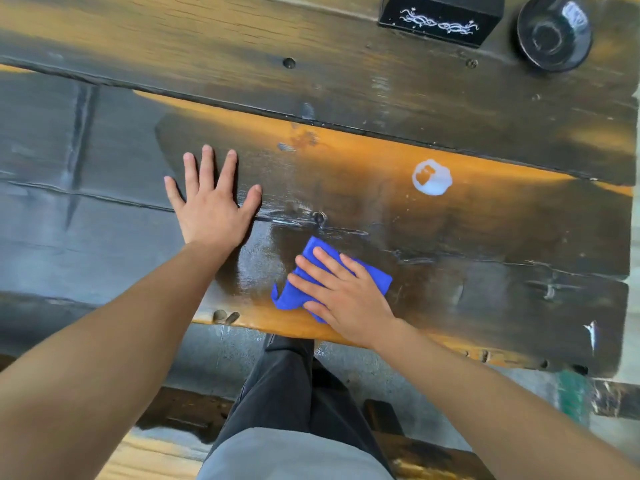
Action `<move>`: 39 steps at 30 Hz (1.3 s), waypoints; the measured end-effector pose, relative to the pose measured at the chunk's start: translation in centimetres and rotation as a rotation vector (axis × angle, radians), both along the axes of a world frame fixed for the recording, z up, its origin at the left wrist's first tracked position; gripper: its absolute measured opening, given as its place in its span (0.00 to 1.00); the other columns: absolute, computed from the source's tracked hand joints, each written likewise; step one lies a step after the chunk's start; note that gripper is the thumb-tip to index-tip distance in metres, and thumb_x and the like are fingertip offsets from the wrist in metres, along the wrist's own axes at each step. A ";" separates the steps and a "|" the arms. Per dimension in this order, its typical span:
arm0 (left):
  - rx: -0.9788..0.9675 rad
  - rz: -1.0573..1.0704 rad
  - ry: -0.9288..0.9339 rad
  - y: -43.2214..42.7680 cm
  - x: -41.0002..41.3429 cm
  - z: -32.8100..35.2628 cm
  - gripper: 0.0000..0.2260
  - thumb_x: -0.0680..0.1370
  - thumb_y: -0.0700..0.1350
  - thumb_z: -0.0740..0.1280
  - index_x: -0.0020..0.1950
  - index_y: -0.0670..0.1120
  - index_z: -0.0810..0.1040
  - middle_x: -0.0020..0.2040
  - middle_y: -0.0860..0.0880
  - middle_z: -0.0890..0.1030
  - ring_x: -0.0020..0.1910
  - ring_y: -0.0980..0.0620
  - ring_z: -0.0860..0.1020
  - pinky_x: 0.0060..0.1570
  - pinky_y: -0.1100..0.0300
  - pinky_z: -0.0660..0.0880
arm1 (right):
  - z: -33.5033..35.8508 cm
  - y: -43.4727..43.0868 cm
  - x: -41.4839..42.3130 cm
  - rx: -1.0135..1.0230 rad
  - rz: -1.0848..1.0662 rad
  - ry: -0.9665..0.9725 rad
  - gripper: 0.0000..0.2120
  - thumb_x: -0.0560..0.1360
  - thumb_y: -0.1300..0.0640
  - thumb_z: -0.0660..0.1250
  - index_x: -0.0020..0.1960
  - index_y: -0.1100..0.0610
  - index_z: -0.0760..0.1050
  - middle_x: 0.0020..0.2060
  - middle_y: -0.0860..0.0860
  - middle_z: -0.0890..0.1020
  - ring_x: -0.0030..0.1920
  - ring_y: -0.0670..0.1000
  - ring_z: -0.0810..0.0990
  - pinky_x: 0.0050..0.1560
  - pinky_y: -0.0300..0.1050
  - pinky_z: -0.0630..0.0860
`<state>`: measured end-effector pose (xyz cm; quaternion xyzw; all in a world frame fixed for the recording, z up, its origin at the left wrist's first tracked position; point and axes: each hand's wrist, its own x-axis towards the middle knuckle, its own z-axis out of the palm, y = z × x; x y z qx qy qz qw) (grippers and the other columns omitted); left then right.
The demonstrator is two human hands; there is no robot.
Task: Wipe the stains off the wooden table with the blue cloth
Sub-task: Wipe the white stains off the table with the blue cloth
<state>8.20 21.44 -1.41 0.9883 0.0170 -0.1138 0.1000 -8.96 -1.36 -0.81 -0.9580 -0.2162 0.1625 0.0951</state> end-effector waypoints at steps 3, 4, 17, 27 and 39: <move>-0.051 0.013 0.010 -0.6 0.1 0.3 0.32 0.81 0.67 0.53 0.84 0.60 0.57 0.86 0.49 0.50 0.85 0.44 0.44 0.78 0.30 0.42 | 0.1 0.3 -2.9 0.061 0.022 0.050 0.22 0.85 0.42 0.53 0.77 0.42 0.68 0.80 0.42 0.66 0.81 0.48 0.62 0.74 0.49 0.58; -0.079 0.000 -0.003 -1.3 0.0 0.5 0.31 0.81 0.66 0.54 0.83 0.59 0.58 0.86 0.49 0.51 0.85 0.44 0.45 0.78 0.29 0.43 | 0.3 0.3 -3.6 0.105 0.008 0.090 0.22 0.84 0.42 0.53 0.76 0.42 0.71 0.79 0.42 0.68 0.80 0.47 0.63 0.72 0.48 0.60; -0.005 -0.343 0.064 -11.3 -3.0 -0.3 0.33 0.82 0.70 0.41 0.85 0.60 0.45 0.87 0.51 0.43 0.85 0.44 0.38 0.78 0.30 0.41 | 7.4 -11.8 0.5 0.774 -1.184 0.134 0.21 0.84 0.48 0.57 0.74 0.53 0.75 0.71 0.49 0.79 0.72 0.46 0.74 0.75 0.44 0.67; 0.014 -0.333 0.045 -11.6 -3.2 -0.3 0.32 0.82 0.68 0.42 0.85 0.59 0.45 0.87 0.50 0.44 0.85 0.43 0.40 0.78 0.30 0.41 | 0.8 -24.4 10.9 -0.040 -1.157 -0.018 0.26 0.84 0.40 0.45 0.81 0.38 0.56 0.84 0.44 0.53 0.84 0.51 0.45 0.79 0.60 0.49; 0.031 -0.336 0.056 -11.9 -3.0 -0.2 0.32 0.83 0.68 0.41 0.85 0.59 0.45 0.87 0.49 0.44 0.85 0.42 0.39 0.78 0.30 0.41 | 0.6 -17.7 15.7 -0.099 -0.644 -0.001 0.29 0.83 0.34 0.45 0.83 0.39 0.49 0.84 0.45 0.48 0.84 0.53 0.42 0.81 0.60 0.47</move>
